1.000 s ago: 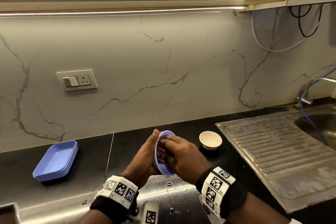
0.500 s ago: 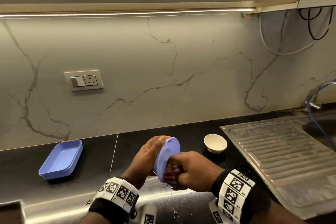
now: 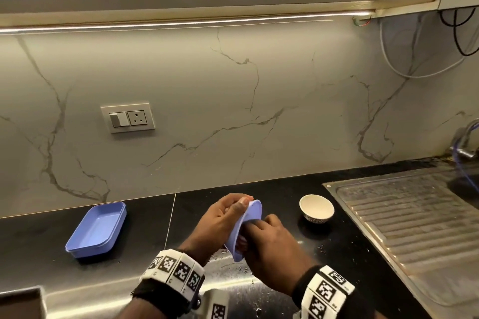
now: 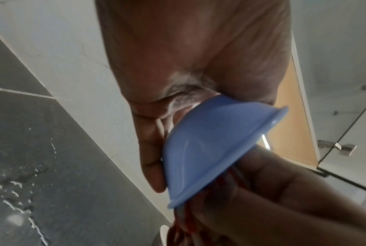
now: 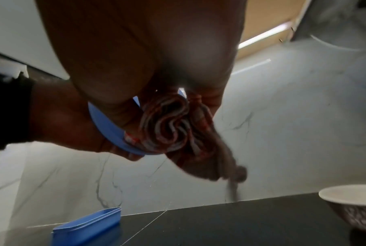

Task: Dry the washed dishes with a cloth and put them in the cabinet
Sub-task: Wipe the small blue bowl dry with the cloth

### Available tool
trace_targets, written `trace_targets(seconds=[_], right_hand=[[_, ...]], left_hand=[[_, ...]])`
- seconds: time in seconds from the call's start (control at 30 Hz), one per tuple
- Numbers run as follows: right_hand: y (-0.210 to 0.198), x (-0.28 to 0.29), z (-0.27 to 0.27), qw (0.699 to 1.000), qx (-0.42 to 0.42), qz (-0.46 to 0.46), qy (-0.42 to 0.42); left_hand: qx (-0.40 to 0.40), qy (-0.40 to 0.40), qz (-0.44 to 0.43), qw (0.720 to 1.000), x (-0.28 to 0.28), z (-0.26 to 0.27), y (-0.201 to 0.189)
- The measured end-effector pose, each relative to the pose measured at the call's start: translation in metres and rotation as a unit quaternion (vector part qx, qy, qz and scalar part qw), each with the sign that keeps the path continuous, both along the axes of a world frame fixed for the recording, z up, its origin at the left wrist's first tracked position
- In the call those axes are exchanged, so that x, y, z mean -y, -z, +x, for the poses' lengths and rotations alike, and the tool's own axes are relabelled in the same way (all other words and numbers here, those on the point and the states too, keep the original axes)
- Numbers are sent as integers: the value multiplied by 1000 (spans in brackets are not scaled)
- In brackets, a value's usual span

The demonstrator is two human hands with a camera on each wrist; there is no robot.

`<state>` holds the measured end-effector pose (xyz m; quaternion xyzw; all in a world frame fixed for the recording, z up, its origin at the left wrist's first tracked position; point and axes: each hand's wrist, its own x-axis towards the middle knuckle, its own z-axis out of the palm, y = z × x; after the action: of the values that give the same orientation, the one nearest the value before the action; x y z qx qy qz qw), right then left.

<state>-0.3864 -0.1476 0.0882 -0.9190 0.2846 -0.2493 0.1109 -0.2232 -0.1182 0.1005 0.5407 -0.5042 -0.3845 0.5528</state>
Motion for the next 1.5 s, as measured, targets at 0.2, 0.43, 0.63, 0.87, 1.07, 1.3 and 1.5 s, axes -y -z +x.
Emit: trace_targets(seconds=[0.2,0.43,0.63,0.87,1.07,1.3,1.5], right_hand=[[-18,8,-14,928,177,322,-65],[-25,13,-10,728,420,541,-5],[-28,11,-6,654,460,600,-38],[-21,27,-21,623,478,611,-100],[-11,48,-37,732,480,481,47],[-17,61,-42,760,462,456,19],[-21,53,-13,860,310,404,-10]], left_hand=[[-33,-59,-42,997,-1,5,2],[-15,-22,-27,999,-2,-2,8],[-11,27,-39,999,-3,-12,8],[-177,3,88,980,-14,-5,-1],[-227,4,64,972,-23,7,0],[-203,38,68,976,-27,0,8],[-167,70,42,983,-24,-14,16]])
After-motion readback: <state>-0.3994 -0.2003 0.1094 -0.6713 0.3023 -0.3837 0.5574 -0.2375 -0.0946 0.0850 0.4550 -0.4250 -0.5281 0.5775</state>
